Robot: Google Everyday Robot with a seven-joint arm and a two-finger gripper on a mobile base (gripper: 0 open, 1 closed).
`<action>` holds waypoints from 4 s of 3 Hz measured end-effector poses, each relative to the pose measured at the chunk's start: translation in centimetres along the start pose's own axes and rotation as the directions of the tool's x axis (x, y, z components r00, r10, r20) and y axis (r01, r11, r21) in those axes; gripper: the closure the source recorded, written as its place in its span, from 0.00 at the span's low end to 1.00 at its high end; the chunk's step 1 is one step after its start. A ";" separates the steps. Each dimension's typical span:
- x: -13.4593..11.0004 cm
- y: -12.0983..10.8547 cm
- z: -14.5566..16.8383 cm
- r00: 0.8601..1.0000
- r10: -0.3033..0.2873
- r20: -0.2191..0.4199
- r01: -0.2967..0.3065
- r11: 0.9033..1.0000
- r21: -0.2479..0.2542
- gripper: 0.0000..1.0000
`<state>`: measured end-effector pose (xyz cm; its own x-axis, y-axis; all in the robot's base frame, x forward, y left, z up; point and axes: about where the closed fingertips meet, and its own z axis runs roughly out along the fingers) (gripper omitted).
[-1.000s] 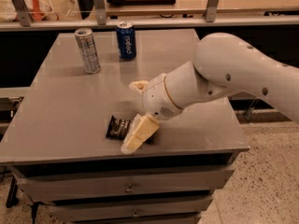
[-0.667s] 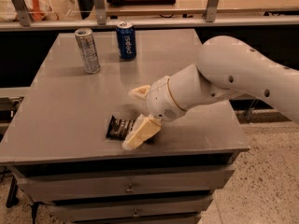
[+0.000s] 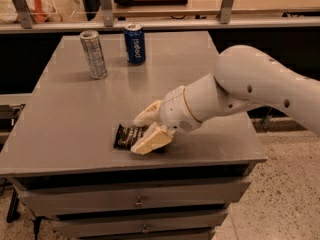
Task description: Move rxbar chocolate near pepsi can
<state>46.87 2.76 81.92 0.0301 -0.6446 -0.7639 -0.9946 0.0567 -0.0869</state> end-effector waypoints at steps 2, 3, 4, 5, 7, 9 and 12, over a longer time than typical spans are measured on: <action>-0.3 0.0 -0.3 1.000 0.000 0.000 0.000 1.000 0.000 1.00; -0.6 -0.7 -1.2 1.000 -0.007 -0.008 0.007 1.000 0.002 1.00; -1.7 -1.7 -3.3 1.000 -0.023 -0.002 0.023 1.000 0.021 1.00; -3.6 -3.0 -6.1 0.999 -0.050 0.020 0.049 0.997 0.059 1.00; -3.8 -3.8 -5.6 0.998 -0.044 0.033 0.042 0.997 0.071 1.00; -3.6 -14.0 -5.9 1.000 0.010 -0.017 -0.006 0.984 0.177 1.00; -1.0 -26.1 -8.5 0.991 0.129 -0.046 -0.104 0.928 0.358 1.00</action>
Offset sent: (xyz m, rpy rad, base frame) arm 0.0094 -0.0131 0.0066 -0.0085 -0.0027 0.0029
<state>71.97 -4.55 90.43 -0.1029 -0.6663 -0.7386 -0.8903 0.3929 -0.2303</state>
